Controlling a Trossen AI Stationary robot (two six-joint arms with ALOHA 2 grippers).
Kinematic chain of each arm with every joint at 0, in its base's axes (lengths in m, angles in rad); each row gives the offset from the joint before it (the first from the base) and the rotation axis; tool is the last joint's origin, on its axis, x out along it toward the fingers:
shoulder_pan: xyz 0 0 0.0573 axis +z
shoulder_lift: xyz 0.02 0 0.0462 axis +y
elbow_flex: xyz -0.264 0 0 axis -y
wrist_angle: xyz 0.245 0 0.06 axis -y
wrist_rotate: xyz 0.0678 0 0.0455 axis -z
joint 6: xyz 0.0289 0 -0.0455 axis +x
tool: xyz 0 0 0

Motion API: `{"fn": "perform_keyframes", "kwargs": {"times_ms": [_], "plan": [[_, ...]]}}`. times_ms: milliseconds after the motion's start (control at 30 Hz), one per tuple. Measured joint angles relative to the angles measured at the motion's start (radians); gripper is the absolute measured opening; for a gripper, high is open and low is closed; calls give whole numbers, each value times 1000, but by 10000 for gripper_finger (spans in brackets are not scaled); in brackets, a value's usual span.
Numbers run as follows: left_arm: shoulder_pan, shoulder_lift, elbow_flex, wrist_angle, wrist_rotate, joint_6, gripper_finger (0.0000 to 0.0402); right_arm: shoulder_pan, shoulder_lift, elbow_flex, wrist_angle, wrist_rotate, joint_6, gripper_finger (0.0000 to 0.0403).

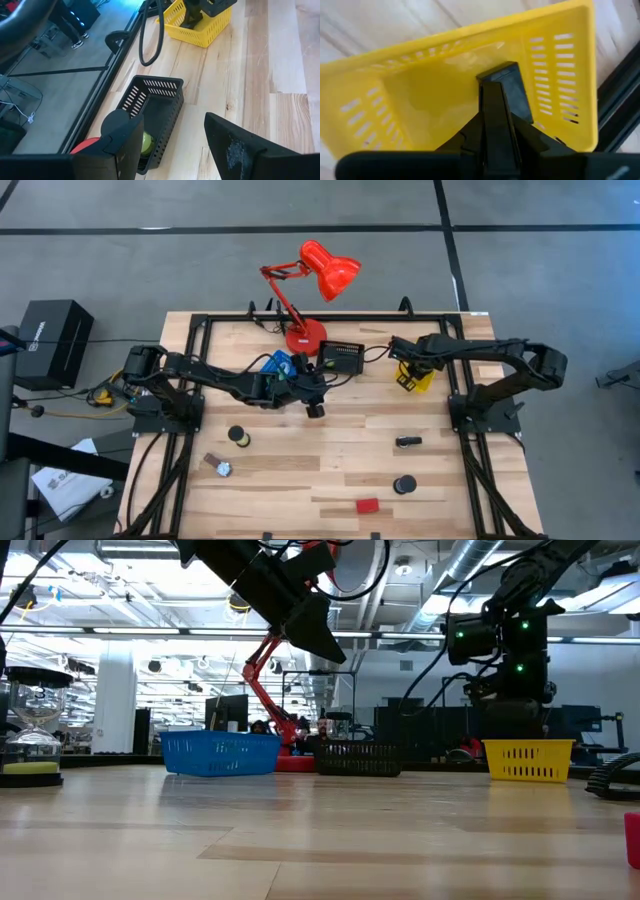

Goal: Pick & Place Office items
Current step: Put the black digital timer into the yellow bin, then put the black watch into the blue bin

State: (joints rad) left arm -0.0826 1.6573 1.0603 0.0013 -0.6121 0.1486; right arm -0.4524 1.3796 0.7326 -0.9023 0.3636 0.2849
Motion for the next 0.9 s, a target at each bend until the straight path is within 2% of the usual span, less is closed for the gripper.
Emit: {"fn": "perform_keyframes", "kwargs": {"times_ms": [133, 400, 533, 767, 900], "plan": [[0, 0, 0, 0, 0, 0, 205, 1, 0, 0, 14, -34, -38, 87], [0, 0, 0, 0, 0, 0, 205, 3, 0, 0, 17, -26, -57, 175], [0, 0, 0, 0, 0, 0, 205, 30, 0, 0, 17, -23, -53, 205], [0, 0, 0, 0, 0, 0, 205, 96, 0, 0, 17, -30, -50, 205], [0, 0, 0, 0, 0, 0, 205, 120, -1, 0, 20, -115, -49, 186]]}}
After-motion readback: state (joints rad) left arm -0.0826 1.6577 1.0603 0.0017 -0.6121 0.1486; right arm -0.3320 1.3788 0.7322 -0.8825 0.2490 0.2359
